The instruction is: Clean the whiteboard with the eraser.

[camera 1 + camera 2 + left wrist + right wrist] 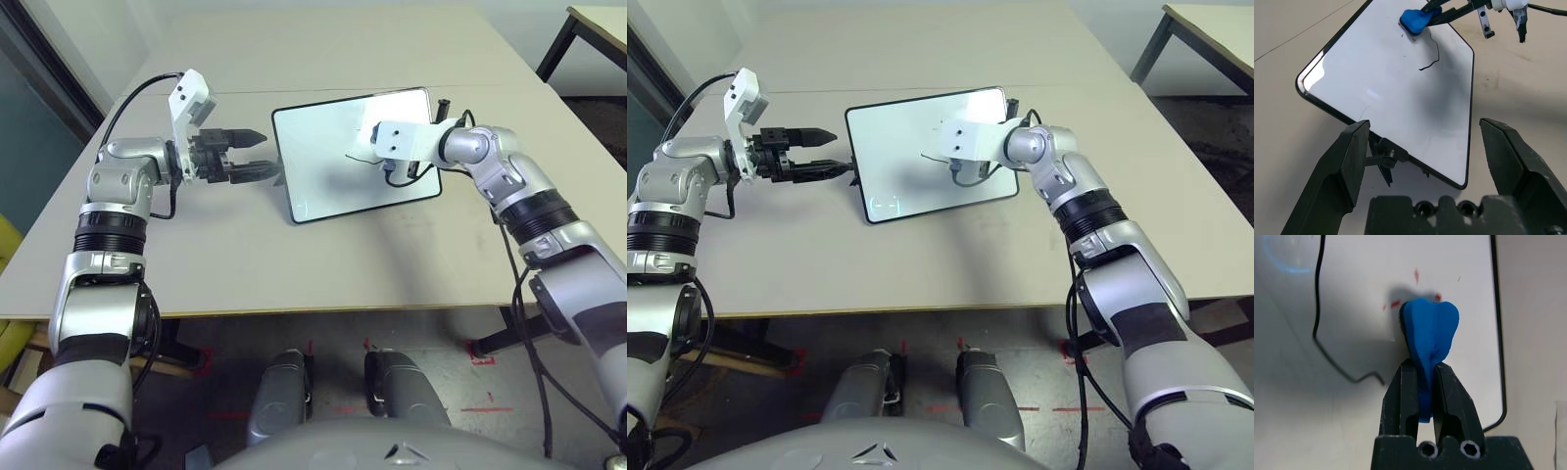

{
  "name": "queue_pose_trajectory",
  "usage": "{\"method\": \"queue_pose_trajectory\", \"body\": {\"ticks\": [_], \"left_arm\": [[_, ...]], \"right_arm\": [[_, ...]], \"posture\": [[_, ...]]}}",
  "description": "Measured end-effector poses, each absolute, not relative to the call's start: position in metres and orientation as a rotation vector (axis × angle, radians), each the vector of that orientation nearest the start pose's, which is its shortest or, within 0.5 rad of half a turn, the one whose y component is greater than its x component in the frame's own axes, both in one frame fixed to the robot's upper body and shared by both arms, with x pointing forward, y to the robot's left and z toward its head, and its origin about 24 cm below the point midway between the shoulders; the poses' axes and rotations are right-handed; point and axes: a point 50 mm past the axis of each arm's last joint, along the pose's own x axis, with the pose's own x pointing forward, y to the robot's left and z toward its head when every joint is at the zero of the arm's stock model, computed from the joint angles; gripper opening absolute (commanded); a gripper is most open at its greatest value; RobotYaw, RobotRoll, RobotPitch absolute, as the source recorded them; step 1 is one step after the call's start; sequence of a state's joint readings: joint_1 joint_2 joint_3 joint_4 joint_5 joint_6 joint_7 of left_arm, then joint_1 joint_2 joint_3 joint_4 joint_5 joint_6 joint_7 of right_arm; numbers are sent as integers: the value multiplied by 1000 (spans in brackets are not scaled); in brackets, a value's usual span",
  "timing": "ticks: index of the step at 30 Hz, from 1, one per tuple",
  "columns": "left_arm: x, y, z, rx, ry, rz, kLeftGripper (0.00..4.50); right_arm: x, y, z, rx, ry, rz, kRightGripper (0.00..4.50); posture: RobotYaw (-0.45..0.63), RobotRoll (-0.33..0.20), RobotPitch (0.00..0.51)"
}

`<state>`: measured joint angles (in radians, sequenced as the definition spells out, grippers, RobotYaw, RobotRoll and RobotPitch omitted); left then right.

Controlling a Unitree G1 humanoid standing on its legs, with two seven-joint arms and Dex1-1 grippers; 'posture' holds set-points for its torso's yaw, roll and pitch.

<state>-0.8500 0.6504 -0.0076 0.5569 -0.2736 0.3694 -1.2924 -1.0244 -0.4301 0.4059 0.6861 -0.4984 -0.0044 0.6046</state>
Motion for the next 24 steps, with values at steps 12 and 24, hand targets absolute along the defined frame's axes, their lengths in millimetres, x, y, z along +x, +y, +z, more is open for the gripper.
{"method": "queue_pose_trajectory", "body": {"ticks": [12, 24], "left_arm": [[350, 221, 194, 210, 179, -1089, 4500], [350, 220, 193, 207, 177, -1093, 4500]], "right_arm": [[395, -105, 181, -1229, -9, 693, 194], [385, -108, 174, -1244, -15, 726, 194]], "posture": [[178, 0, 85], [163, 0, 80]]}}
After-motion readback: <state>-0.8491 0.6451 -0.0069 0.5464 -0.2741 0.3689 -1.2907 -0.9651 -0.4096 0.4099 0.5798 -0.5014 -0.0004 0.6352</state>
